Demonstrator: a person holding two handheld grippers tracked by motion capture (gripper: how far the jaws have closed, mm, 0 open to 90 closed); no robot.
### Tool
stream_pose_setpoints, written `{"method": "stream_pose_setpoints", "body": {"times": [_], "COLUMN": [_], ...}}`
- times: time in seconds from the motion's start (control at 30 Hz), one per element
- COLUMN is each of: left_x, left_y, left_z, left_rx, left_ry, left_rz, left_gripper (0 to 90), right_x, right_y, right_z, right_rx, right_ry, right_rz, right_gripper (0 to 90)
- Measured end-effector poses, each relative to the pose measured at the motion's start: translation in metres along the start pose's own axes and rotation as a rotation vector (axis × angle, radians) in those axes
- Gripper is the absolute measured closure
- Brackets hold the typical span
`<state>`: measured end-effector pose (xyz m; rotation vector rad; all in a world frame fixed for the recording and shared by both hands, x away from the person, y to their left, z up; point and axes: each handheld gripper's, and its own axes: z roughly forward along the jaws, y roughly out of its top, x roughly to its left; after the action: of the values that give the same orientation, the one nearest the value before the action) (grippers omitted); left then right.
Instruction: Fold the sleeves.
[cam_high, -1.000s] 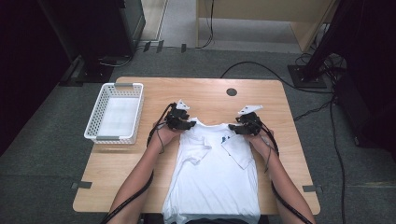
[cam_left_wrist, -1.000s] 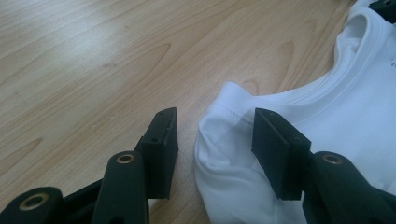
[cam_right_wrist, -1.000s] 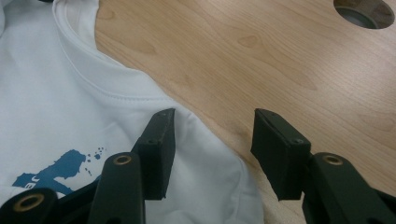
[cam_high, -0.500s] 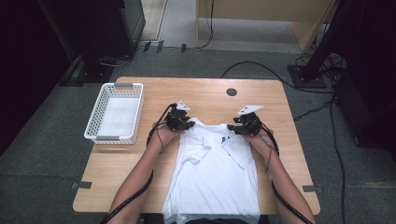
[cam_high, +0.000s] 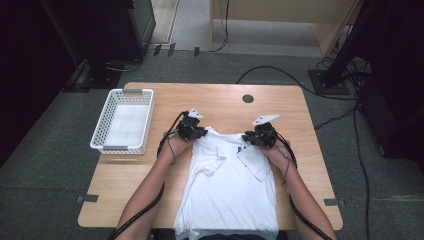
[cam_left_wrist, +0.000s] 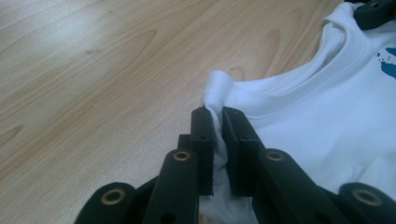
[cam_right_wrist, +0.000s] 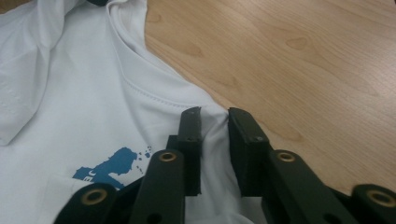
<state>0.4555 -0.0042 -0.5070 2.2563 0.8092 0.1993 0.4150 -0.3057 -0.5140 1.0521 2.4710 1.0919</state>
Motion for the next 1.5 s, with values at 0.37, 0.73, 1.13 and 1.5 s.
{"method": "stream_pose_setpoints", "body": {"times": [0.37,0.73,1.13,1.5], "left_x": [0.004,0.015,0.027,0.034], "left_y": [-0.003,0.003,0.014,0.033], "left_z": [-0.001,-0.007,-0.01,-0.016], "left_rx": [-0.019,-0.064,-0.095,-0.13], "left_ry": [-0.006,0.035,0.058,0.08], "left_rz": [-0.024,-0.046,-0.078,-0.069], "left_gripper": [90.0,90.0,90.0,90.0], "right_x": [-0.002,-0.005,-0.011,-0.017], "right_y": [0.003,0.016,0.028,0.048], "right_z": [-0.004,0.002,0.01,-0.003], "right_rx": [-0.01,-0.061,-0.112,-0.152], "right_ry": [-0.064,-0.114,-0.154,-0.191], "right_rz": [-0.05,-0.043,-0.001,-0.004], "right_gripper": [84.3,84.5,84.6,84.5]}}
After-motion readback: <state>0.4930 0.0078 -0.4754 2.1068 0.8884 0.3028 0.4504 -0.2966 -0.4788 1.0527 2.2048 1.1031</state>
